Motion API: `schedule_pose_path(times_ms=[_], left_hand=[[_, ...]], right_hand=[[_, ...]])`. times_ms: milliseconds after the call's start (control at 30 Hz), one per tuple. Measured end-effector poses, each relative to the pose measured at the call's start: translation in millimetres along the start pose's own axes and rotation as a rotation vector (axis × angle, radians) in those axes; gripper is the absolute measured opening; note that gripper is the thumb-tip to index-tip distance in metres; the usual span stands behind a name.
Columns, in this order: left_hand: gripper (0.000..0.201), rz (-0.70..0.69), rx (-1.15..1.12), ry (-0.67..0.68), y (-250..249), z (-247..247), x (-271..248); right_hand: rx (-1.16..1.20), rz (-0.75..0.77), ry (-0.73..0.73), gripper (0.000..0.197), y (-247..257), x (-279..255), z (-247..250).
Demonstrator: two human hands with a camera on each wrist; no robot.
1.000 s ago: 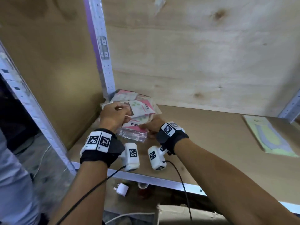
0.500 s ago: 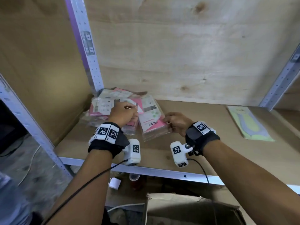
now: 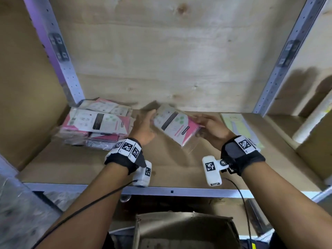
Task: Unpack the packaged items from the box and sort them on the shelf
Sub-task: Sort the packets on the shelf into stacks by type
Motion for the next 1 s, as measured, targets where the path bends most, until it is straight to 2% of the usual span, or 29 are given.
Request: schedule_pose_path(times_ms=[67,100,233,367,467,567,700,767,833,900,933,1000], left_hand=[[0.089,-0.011,0.089,-0.051,-5.8,-2.5,5.6],[0.082,-0.036,0.133,-0.092,-9.5,-2.3,8.1],[0.027,-0.189,0.214,-0.220,-30.0,3.6,11.5],[0.010,-0.353,0.197,-0.283,-52.8,7.6,4.4],[0.015,-0.376,0.073,-0.229,-56.7,2.2,3.3],[0.015,-0.392,-0.118,-0.089,-57.8,-16.4,7.0],[0.025,-0.359,-0.352,0.060,-56.9,-39.7,14.9],[0.024,-0.311,-0.474,0.064,-52.9,-42.9,18.0],[0.021,-0.229,-0.598,0.056,-46.2,-45.8,20.6],[0.021,-0.159,-0.662,0.079,-38.8,-52.6,24.1],[0.022,-0.125,-0.668,0.103,-36.3,-56.6,25.8],[0.024,-0.063,-0.679,0.141,-32.2,-63.3,30.2]], right_hand=[[0.097,-0.006,0.068,0.034,-0.3,-5.9,3.0],[0.159,-0.004,0.082,0.035,-0.8,-7.3,4.4],[0.322,0.015,0.011,0.027,-0.7,-12.0,18.3],[0.445,0.035,0.035,0.045,-5.5,-13.7,36.6],[0.550,0.086,0.034,0.045,-12.5,-13.1,47.9],[0.552,0.108,0.004,0.036,-26.7,-12.6,55.1],[0.312,0.005,0.013,0.015,-45.4,-7.9,51.8],[0.112,-0.027,0.032,0.005,-48.7,-3.6,46.2],[-0.011,-0.041,0.081,0.005,-49.8,0.5,38.5],[-0.030,-0.044,0.158,0.005,-53.7,3.2,31.7],[-0.015,-0.053,0.182,0.009,-56.3,3.8,30.4],[0.033,-0.078,0.170,0.027,-59.9,4.5,34.0]])
Point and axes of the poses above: each hand's wrist, its own x-axis towards the middle knuckle, its own z-axis out of the back of the hand, y = z × x, the point moved 6 cm from there along x, towards the middle knuckle, and after that the axes turned 12 degrees about y, right-handed, at the moved point
